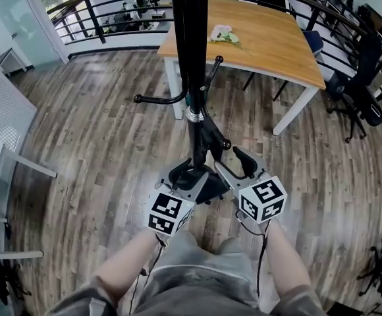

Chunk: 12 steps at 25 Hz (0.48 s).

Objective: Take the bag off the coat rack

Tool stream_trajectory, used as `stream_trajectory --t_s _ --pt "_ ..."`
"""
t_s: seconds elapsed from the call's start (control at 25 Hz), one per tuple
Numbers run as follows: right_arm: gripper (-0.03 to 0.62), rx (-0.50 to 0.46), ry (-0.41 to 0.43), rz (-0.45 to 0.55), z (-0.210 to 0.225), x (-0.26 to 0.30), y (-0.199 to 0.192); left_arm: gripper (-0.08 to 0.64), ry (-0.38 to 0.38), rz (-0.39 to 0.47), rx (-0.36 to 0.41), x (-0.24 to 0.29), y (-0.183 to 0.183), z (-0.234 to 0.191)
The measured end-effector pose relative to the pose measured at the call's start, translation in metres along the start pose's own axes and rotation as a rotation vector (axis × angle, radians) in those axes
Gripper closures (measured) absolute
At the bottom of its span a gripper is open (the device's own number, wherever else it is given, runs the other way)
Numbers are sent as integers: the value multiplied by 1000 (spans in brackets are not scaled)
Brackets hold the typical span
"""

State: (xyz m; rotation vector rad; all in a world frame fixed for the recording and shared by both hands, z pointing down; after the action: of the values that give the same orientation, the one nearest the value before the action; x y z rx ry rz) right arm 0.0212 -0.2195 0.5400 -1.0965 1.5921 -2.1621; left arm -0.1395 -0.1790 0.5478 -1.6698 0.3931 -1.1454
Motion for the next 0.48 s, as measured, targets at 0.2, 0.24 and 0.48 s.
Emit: stream_trajectory --t_s 0.2,0.24,0.48 --pt "334 25 63 -1 9 24 -8 335 48 -14 -18 22 -7 -7" --pt "334 36 78 4 11 29 -8 341 57 -12 -19 25 -7 -8" --pt "394 38 143 11 13 47 -9 456 90 16 18 28 -9 -10"
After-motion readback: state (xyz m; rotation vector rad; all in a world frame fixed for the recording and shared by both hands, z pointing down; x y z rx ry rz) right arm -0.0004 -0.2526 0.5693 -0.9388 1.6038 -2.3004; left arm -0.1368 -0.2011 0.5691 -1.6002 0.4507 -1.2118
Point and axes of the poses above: the fingertips, and each gripper's own axes: x forward along the fingers, z to its right, y out of its top, the point moved 8 cm from there along -x, backward along the fingers, and after that the axes turned 10 degrees about -z, right-handed, at the moved point
